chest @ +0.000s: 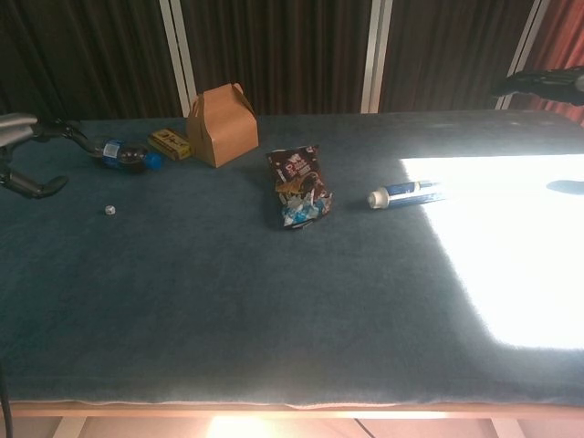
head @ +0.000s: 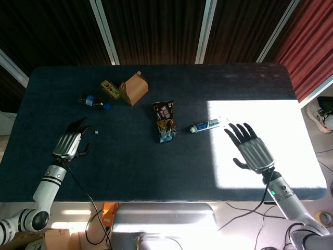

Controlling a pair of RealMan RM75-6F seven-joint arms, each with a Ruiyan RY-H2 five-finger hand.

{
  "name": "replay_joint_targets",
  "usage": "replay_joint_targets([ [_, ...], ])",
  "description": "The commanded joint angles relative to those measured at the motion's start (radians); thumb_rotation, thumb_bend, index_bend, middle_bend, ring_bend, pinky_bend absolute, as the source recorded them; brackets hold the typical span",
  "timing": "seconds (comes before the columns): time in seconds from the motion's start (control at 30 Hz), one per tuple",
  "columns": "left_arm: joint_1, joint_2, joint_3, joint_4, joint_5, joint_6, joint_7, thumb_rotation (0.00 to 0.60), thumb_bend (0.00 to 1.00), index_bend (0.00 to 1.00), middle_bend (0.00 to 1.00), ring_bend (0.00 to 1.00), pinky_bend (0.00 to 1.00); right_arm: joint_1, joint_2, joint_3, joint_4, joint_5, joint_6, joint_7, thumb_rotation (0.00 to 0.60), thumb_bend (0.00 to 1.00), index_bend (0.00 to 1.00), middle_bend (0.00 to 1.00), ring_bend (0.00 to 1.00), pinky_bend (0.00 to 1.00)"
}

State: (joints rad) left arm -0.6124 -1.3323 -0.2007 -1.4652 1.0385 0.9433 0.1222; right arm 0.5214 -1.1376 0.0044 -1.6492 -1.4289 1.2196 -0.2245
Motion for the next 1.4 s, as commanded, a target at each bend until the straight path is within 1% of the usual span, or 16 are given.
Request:
replay_joint_targets([
  [0.03, -0.039, -0.083, 0.000, 0.139, -0.042, -0.073, -0.010, 0.600, 0.52, 0.29, 0.00, 0.00, 0.09, -0.024, -0.003, -0.012, 0.067, -0.025, 0.010, 0.055, 0.600, 0.21, 0.00, 0.00, 0.00, 0.00],
  [0.1, -0.057, -0.131, -0.002, 0.218, -0.059, -0.095, -0.004, 0.600, 0.54, 0.29, 0.00, 0.00, 0.09, -0.023, -0.016, -0.009, 0.089, -0.031, 0.001, 0.059, 0.600, 0.21, 0.00, 0.00, 0.00, 0.00],
  [0.23, -0.079, -0.185, 0.001, 0.319, -0.087, -0.138, 0.011, 0.600, 0.55, 0.29, 0.00, 0.00, 0.09, -0.017, -0.034, -0.002, 0.100, -0.024, -0.030, 0.034, 0.600, 0.21, 0.00, 0.00, 0.00, 0.00],
  [0.43, -0.095, -0.238, 0.011, 0.426, -0.100, -0.173, 0.032, 0.600, 0.56, 0.29, 0.00, 0.00, 0.09, -0.009, -0.059, 0.011, 0.109, -0.005, -0.069, 0.004, 0.600, 0.21, 0.00, 0.00, 0.00, 0.00],
  [0.7, -0.099, -0.261, 0.017, 0.461, -0.086, -0.190, 0.036, 0.600, 0.59, 0.28, 0.00, 0.00, 0.09, -0.004, -0.074, 0.022, 0.103, 0.013, -0.102, -0.040, 0.600, 0.21, 0.00, 0.00, 0.00, 0.00],
  [0.87, -0.111, -0.281, 0.010, 0.479, -0.096, -0.208, 0.046, 0.600, 0.59, 0.24, 0.00, 0.00, 0.09, -0.003, -0.077, 0.027, 0.092, 0.030, -0.119, -0.076, 0.600, 0.21, 0.00, 0.00, 0.00, 0.00],
  [1.17, -0.116, -0.292, 0.012, 0.500, -0.129, -0.223, 0.095, 0.600, 0.59, 0.24, 0.00, 0.00, 0.09, -0.007, -0.075, 0.034, 0.087, 0.032, -0.126, -0.075, 0.600, 0.21, 0.00, 0.00, 0.00, 0.00],
  [1.4, -0.113, -0.296, 0.011, 0.497, -0.137, -0.233, 0.096, 0.600, 0.59, 0.24, 0.00, 0.00, 0.09, -0.008, -0.079, 0.040, 0.096, 0.037, -0.135, -0.072, 0.600, 0.21, 0.00, 0.00, 0.00, 0.00],
])
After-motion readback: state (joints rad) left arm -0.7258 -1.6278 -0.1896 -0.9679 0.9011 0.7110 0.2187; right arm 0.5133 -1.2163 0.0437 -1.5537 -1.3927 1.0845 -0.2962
